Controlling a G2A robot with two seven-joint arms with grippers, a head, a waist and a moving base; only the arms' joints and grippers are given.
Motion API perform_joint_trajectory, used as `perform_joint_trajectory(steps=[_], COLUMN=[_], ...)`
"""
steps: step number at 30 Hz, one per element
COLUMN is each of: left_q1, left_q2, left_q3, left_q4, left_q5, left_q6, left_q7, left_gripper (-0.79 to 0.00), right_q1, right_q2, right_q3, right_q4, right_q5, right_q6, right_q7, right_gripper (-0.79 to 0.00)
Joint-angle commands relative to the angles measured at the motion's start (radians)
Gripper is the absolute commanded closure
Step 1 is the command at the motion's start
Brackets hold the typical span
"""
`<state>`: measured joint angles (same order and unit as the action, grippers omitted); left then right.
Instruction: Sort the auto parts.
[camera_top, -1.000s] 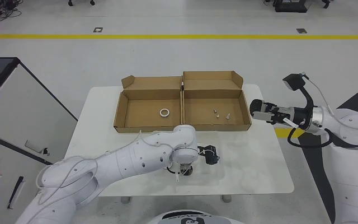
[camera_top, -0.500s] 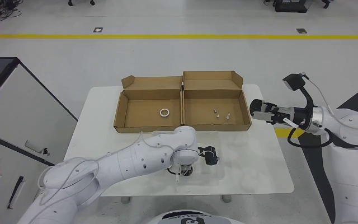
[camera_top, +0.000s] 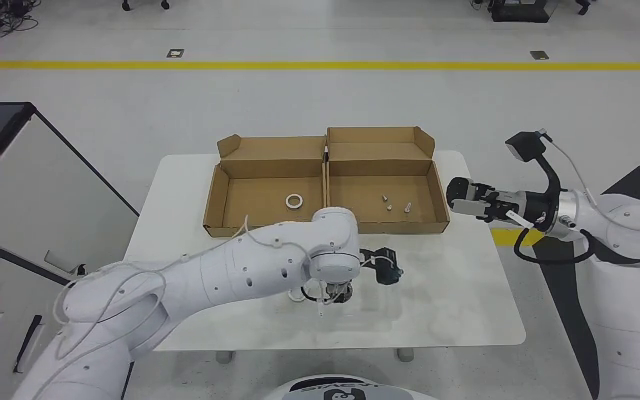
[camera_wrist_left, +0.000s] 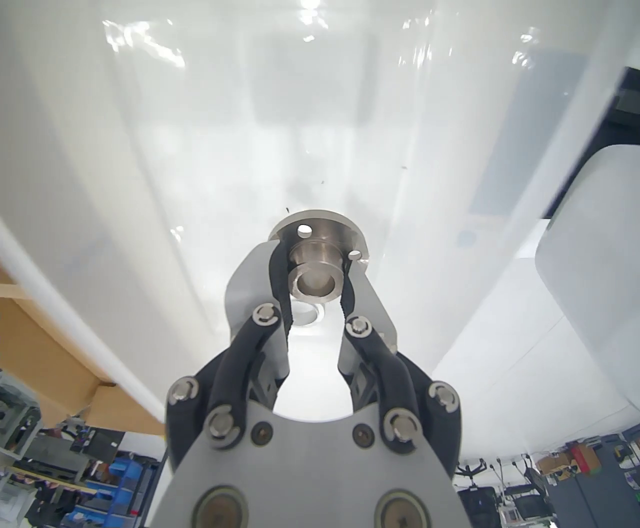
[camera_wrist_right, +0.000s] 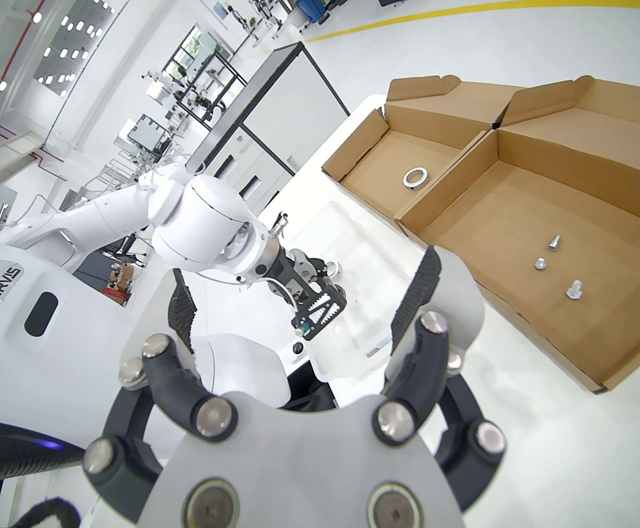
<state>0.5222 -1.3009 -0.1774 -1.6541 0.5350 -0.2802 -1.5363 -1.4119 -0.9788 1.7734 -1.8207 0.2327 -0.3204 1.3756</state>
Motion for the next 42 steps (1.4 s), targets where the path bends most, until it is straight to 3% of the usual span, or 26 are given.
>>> perform_joint_trajectory(steps=[1, 9, 18, 21, 25, 30, 37, 42], left_q1=[-0.04, -0.143, -0.146, -0.123, -0.085, 0.028, 0.252, 0.411], left_q2=[0.014, 0.059, 0.059, 0.071, 0.12, 0.215, 0.347, 0.403], left_q3=[0.004, 0.007, 0.007, -0.025, -0.089, -0.23, -0.526, -0.718], left_q4=[-0.037, -0.139, -0.142, -0.123, -0.145, -0.171, -0.198, -0.218], left_q5=[-0.037, -0.131, -0.13, -0.14, -0.169, -0.212, -0.332, -0.456], left_q6=[0.015, 0.048, 0.042, 0.055, 0.065, 0.051, -0.124, -0.228], left_q7=[0.0, 0.0, 0.0, 0.068, 0.063, 0.128, 0.286, 0.437], left_gripper=[0.0, 0.0, 0.0, 0.0, 0.0, 0.0, 0.0, 0.0], right_q1=[0.0, 0.0, 0.0, 0.0, 0.0, 0.0, 0.0, 0.0], right_q2=[0.0, 0.0, 0.0, 0.0, 0.0, 0.0, 0.0, 0.0], right_q3=[0.0, 0.0, 0.0, 0.0, 0.0, 0.0, 0.0, 0.0], right_q4=[0.0, 0.0, 0.0, 0.0, 0.0, 0.0, 0.0, 0.0], right_q5=[0.0, 0.0, 0.0, 0.0, 0.0, 0.0, 0.0, 0.0], right_q6=[0.0, 0.0, 0.0, 0.0, 0.0, 0.0, 0.0, 0.0], right_q7=[0.0, 0.0, 0.0, 0.0, 0.0, 0.0, 0.0, 0.0], right_gripper=[-0.785, -0.785, -0.785, -0.785, -0.785, -0.785, -0.785, -0.785])
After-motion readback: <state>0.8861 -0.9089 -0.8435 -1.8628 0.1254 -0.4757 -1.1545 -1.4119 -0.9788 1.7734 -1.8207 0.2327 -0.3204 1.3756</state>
